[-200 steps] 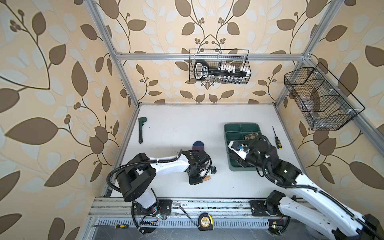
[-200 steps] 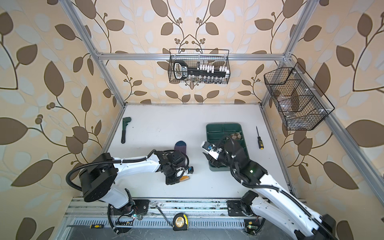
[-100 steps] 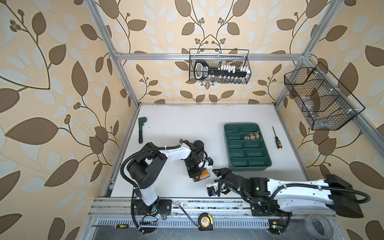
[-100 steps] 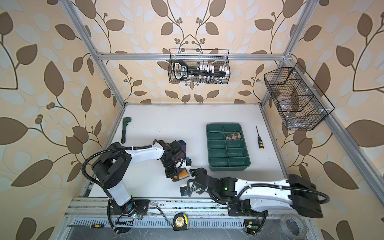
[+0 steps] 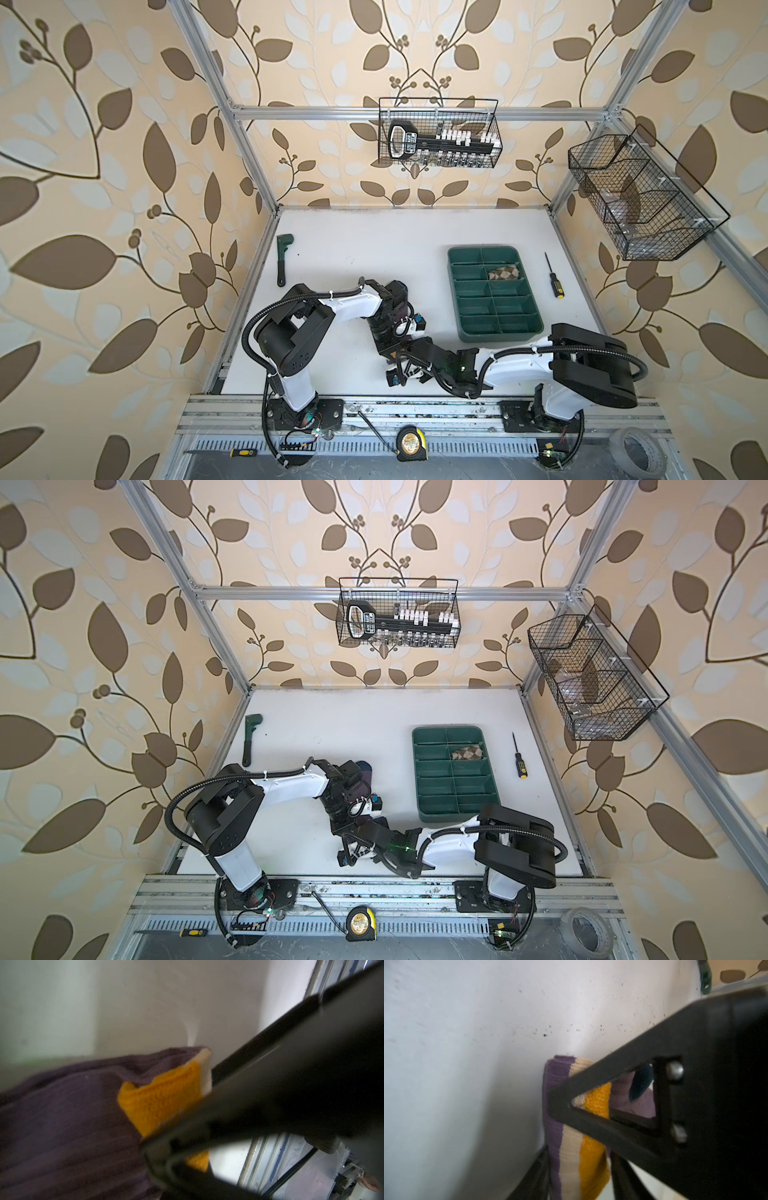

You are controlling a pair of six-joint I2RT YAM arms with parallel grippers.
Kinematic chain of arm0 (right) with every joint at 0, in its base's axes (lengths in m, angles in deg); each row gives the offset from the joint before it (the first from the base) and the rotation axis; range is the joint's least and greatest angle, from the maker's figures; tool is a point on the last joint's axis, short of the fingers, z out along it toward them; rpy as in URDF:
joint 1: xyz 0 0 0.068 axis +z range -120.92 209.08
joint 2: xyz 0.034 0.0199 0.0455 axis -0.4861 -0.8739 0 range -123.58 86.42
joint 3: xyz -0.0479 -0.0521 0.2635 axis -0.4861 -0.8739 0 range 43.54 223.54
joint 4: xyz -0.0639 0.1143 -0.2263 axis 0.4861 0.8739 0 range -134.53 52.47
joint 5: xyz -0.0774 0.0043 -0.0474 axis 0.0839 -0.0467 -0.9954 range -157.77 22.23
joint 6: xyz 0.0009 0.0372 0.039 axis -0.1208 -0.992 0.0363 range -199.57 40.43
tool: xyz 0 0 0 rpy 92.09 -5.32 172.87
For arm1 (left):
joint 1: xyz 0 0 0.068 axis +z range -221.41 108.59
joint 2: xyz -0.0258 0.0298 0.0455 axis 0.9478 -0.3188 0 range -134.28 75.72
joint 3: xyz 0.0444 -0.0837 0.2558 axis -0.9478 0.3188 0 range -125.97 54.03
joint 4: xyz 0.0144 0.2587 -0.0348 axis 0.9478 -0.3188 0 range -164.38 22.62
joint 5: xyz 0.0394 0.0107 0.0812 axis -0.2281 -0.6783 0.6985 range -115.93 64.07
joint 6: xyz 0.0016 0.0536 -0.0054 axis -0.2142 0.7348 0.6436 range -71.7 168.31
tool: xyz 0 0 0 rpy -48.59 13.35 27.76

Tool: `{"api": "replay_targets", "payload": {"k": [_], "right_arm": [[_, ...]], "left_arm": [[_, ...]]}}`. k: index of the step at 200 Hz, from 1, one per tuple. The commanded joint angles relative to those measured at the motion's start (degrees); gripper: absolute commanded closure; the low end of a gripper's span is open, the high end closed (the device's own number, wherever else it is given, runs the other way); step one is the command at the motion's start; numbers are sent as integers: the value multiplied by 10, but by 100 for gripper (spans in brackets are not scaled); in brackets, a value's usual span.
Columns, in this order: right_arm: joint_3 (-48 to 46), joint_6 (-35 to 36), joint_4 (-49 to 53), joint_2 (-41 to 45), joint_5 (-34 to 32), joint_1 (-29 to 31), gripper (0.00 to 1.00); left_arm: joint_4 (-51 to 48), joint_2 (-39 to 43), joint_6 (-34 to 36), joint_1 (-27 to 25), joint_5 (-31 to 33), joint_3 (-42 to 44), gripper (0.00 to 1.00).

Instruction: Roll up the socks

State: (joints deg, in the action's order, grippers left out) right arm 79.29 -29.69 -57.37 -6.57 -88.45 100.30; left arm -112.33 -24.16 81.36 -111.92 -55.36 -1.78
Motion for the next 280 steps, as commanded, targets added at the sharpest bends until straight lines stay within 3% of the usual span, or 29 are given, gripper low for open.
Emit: {"api": "replay_targets", "payload": {"k": [1, 23, 57, 82, 112, 140, 167, 200, 223, 254, 280], "right_arm": [[22, -14, 50, -6, 48, -7, 77], [35, -41, 123, 8, 88, -13, 88], [53, -84, 239, 32, 117, -20, 98], [58, -123, 308, 57, 133, -24, 100], [61, -146, 366, 75, 154, -30, 100], [78, -137, 406, 67, 187, -39, 100], [121, -124, 465, 32, 260, -71, 100], [207, -109, 558, -55, 371, -123, 100], [267, -106, 602, -110, 441, -149, 100], [332, -96, 645, -181, 506, -181, 100], [351, -87, 664, -219, 513, -198, 100]], "left_arm": [[-13, 15, -1, 1, 2, -13, 100], [13, 49, -24, 0, 24, 0, 100], [40, 135, -42, 0, 76, 9, 87], [94, 242, -71, 0, 190, 32, 80], [156, 351, -85, 2, 336, 73, 81], [163, 437, -123, 4, 405, 82, 69], [75, 487, -155, 4, 397, 35, 68], [-53, 536, -94, 4, 266, -33, 73], [-102, 550, -75, 1, 231, -68, 73], [-126, 540, -66, -47, 281, -57, 73], [-73, 536, -97, -185, 403, 5, 63]]}}
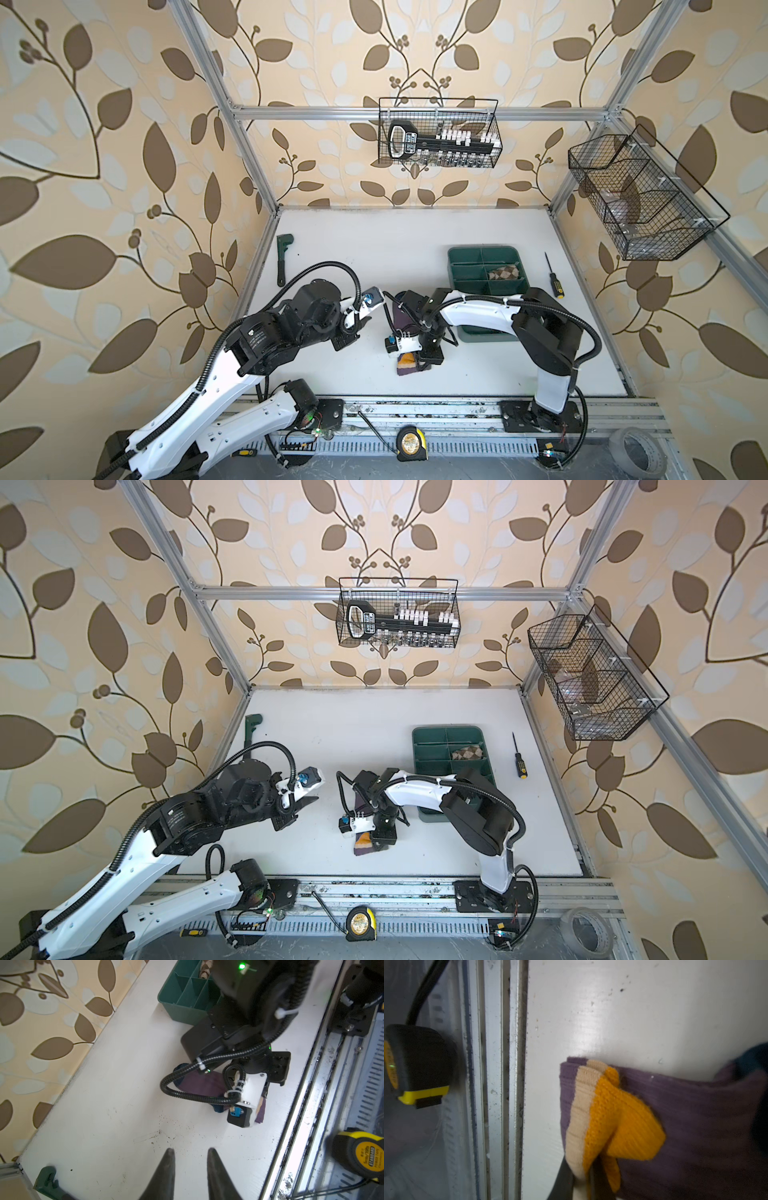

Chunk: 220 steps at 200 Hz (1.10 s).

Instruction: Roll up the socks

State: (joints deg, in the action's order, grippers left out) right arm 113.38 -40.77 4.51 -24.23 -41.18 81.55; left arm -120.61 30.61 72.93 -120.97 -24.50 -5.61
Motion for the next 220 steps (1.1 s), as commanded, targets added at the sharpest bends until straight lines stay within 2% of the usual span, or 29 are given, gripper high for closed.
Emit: {"api": "replay_targets", "payload": {"k": [1, 16, 28, 51, 69, 80, 94, 117, 145, 162, 193, 209, 220], "right_arm": [[10, 24, 46, -43, 39, -10, 100], [21, 24, 34, -38, 24, -11, 100], [-6, 15, -5, -11, 11, -10, 100], [-62, 5, -67, 52, 12, -10, 100], [-72, 10, -57, 70, 56, -20, 100], [-63, 18, -30, 66, 78, -27, 100], [-62, 22, -19, 67, 54, -26, 100], [-111, 6, -91, 120, 3, -20, 100], [-165, -11, -157, 185, 15, -22, 100], [-160, -8, -141, 179, 21, -24, 100], [-143, 0, -106, 147, 23, -24, 100], [-143, -4, -113, 145, 25, -23, 100], [-145, -7, -118, 150, 27, -21, 100]], "left_arm": [[12, -13, -14, -100, 99, 46, 63], [40, -43, -23, -184, 165, 79, 63], [61, -81, -30, -230, 204, 96, 62], [102, -157, -36, -277, 206, 111, 62], [133, -210, -34, -306, 208, 120, 59], [145, -240, -36, -312, 207, 120, 59], [167, -269, -59, -313, 215, 122, 58], [220, -282, -89, -313, 188, 140, 55], [223, -279, -109, -313, 181, 140, 53], [207, -262, -124, -311, 195, 132, 46], [192, -239, -138, -310, 168, 131, 39], [211, -252, -148, -309, 160, 143, 37], [231, -271, -161, -309, 178, 147, 36]]}}
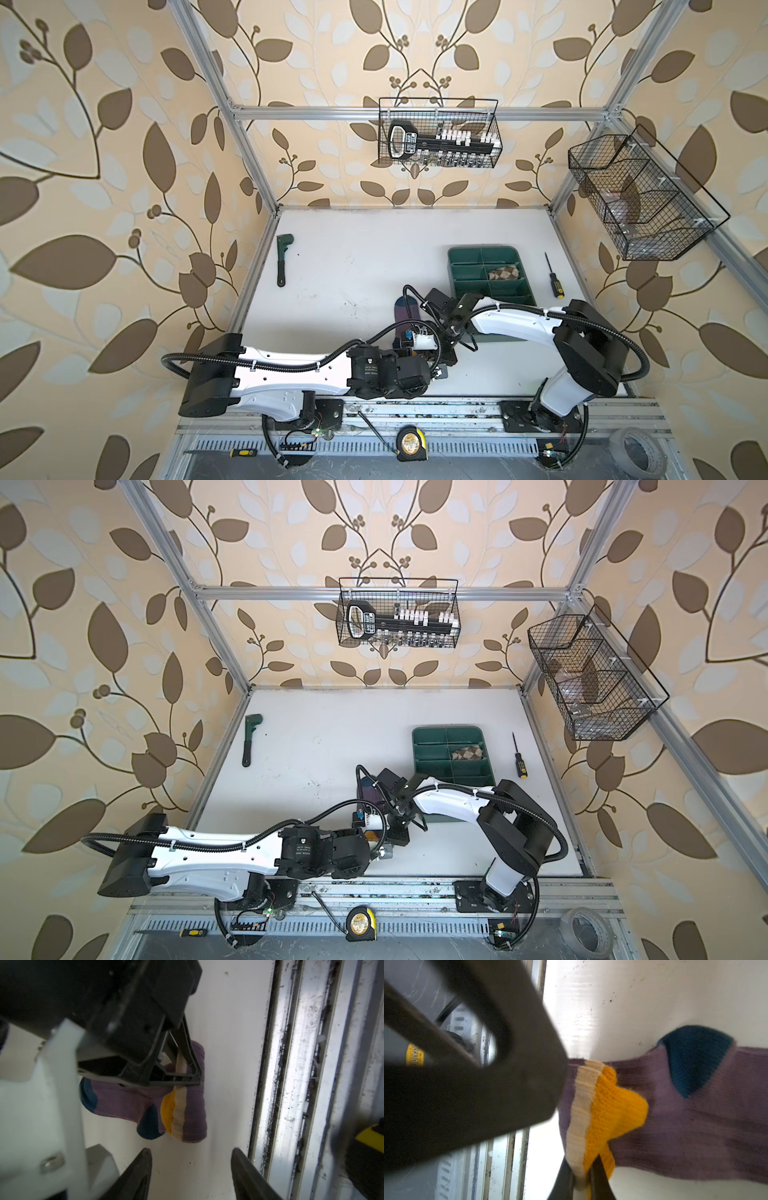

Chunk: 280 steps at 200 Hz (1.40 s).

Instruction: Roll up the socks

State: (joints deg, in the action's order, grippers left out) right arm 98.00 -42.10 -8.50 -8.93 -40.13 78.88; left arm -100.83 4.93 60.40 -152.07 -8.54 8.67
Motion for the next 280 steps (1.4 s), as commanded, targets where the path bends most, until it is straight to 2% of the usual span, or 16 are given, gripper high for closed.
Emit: {"api": "replay_targets", "payload": {"k": [1, 30, 57, 80, 126, 163, 177, 186, 242, 266, 280], "right_arm": [[8, 6, 12, -2, 17, 6, 100], [5, 4, 12, 12, 20, 7, 100], [3, 5, 15, 18, 23, 6, 100], [-1, 7, 20, 24, 29, 4, 100], [-3, 17, 44, 29, 60, -4, 100], [-6, 21, 62, 24, 81, -12, 100], [2, 20, 75, 15, 93, -14, 100], [7, 22, 89, 6, 105, -15, 100], [72, 10, 163, -68, 117, -14, 100], [90, -2, 159, -86, 94, -15, 92], [89, -11, 140, -78, 76, -19, 83]], "left_arm": [[35, -16, -37, 2, 22, 4, 35], [66, -76, -59, 14, 94, -8, 35], [85, -112, -59, 31, 91, -26, 35], [84, -154, -60, 39, 114, -41, 38], [72, -222, -54, 44, 201, -63, 59], [86, -228, -33, 50, 197, -55, 85], [87, -227, -29, 56, 192, -50, 100], [86, -225, -28, 58, 190, -48, 100], [19, -208, -22, 60, 83, -48, 100], [-18, -211, 3, 77, -20, -53, 100], [-45, -221, 16, 96, -81, -63, 100]]}}
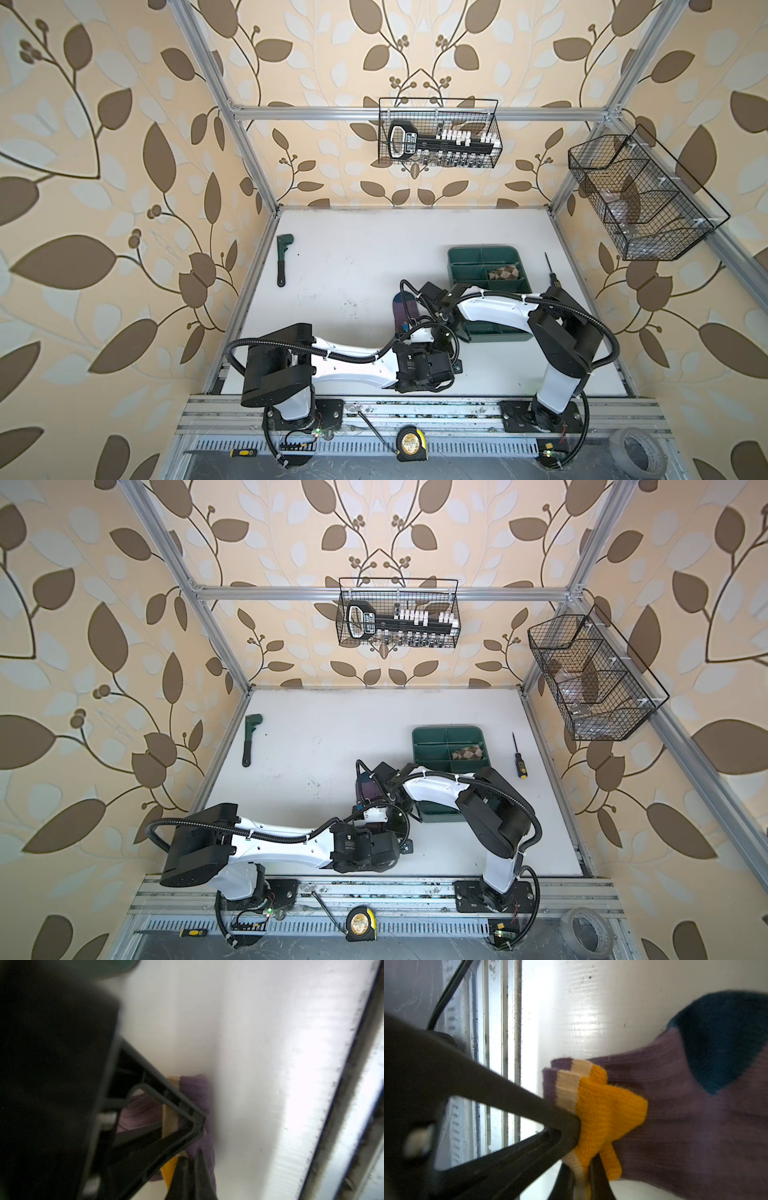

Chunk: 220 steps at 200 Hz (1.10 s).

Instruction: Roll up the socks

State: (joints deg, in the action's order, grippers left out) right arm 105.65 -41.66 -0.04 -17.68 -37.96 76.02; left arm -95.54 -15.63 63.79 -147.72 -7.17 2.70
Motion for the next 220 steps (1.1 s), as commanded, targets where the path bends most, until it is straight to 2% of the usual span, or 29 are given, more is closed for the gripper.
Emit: {"api": "replay_targets", "payload": {"k": [1, 46, 77, 96, 108, 137, 154, 171, 183, 204, 211, 220], "right_arm": [[12, -16, 54, 10, 53, 9, 82], [-20, -21, 12, 117, 64, -43, 62], [-80, -57, -42, 253, 71, -109, 56], [-126, -124, -120, 350, 25, -149, 54], [-149, -166, -160, 411, -33, -168, 54], [-200, -183, -215, 562, -185, -166, 55], [-240, -129, -237, 656, -256, -116, 55], [-296, -42, -256, 732, -335, -18, 51], [-330, 16, -267, 754, -405, 82, 48], [-379, 89, -326, 710, -558, 251, 41], [-384, 100, -353, 671, -590, 288, 39], [-381, 101, -379, 608, -610, 308, 36]], "left_arm": [[-98, -16, -18, 54, -96, -4, 100], [-134, -39, 7, 111, -176, -24, 100], [-144, -45, 26, 165, -211, -34, 100], [-148, -44, 38, 197, -242, -41, 100], [-161, -48, 52, 218, -279, -49, 100], [-204, -76, 83, 272, -370, -85, 100], [-232, -102, 93, 307, -422, -113, 100], [-258, -134, 96, 347, -475, -139, 100], [-276, -158, 101, 370, -512, -157, 100], [-291, -188, 101, 384, -530, -177, 100], [-292, -194, 98, 385, -529, -180, 100], [-295, -199, 97, 387, -529, -183, 100]]}}
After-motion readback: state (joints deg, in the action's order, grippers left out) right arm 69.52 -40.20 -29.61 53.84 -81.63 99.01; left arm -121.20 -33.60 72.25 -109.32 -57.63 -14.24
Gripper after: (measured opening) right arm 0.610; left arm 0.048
